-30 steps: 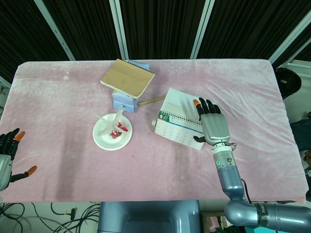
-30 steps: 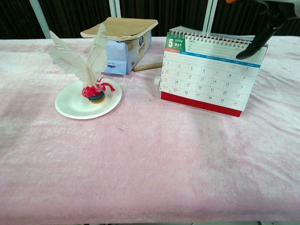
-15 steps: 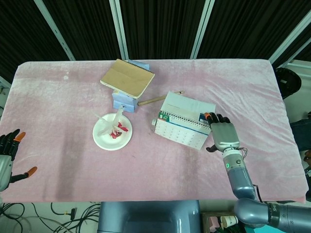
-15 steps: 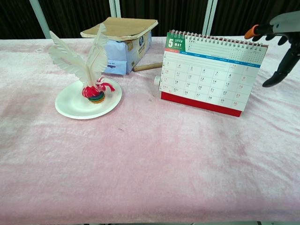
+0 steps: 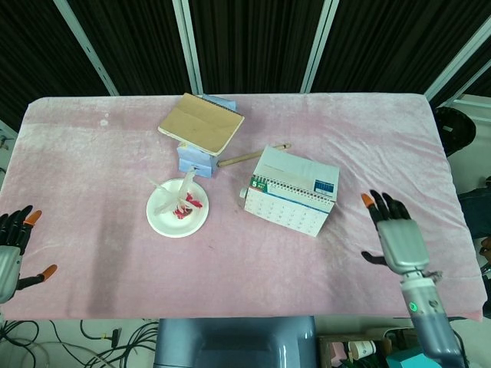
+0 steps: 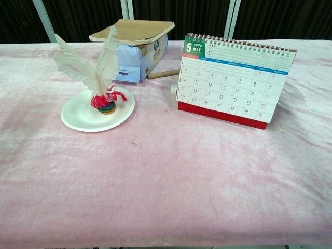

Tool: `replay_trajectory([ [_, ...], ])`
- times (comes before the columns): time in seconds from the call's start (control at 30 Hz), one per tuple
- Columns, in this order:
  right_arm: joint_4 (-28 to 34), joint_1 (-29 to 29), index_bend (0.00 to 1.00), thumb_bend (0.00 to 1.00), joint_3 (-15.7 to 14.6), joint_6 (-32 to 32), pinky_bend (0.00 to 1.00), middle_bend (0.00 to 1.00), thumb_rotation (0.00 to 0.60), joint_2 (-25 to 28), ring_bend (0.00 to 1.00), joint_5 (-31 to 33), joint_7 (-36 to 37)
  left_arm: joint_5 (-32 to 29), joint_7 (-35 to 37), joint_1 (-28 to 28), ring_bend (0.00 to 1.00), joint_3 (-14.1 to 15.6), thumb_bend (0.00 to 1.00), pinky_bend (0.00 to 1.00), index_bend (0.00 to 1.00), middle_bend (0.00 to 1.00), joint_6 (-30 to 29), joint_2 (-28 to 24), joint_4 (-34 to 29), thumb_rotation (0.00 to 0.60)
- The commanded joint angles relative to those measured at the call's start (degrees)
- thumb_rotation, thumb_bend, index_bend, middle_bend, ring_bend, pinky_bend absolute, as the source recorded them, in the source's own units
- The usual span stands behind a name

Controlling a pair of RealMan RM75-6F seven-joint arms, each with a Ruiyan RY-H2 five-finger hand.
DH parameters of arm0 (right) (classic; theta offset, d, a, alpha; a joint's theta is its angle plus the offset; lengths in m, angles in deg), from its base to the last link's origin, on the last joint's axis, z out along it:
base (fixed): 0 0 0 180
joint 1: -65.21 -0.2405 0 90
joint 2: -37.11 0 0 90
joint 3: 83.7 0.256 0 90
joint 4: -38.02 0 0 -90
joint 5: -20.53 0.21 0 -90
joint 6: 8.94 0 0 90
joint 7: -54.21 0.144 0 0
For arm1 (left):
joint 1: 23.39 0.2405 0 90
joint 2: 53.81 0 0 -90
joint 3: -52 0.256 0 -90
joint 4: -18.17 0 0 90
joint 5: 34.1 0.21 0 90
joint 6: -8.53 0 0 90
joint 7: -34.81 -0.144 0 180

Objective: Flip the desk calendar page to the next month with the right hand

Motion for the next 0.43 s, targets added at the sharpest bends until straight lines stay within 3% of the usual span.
replay_trajectory([
  [0.03,-13.9,10.3,0.0,0.0,-8.7,7.5,0.1,0.0,0.6,0.6,0.0,-12.3,9.3,0.3,-0.6,0.1,0.0,0.1,0.0,0.0,0.0,0.0,-0.3,0.3,-0.1,0.6],
  [0.13,-18.5,12.1,0.0,0.0,-8.6,8.9,0.09,0.0,0.6,-0.8,0.0,-13.9,11.0,0.3,-0.7,0.0,0.0,0.0,0.0,0.0,0.0,0.0,-0.3,0.3,-0.3,0.6],
  [0.43,-20.5,13.2,0.0,0.02,-6.4,8.4,0.09,0.0,0.6,-1.9,0.0,-15.5,15.0,0.6,-0.7,-0.2,0.0,0.2,0.0,0.0,0.0,0.0,-0.1,0.8,-0.1,0.6],
])
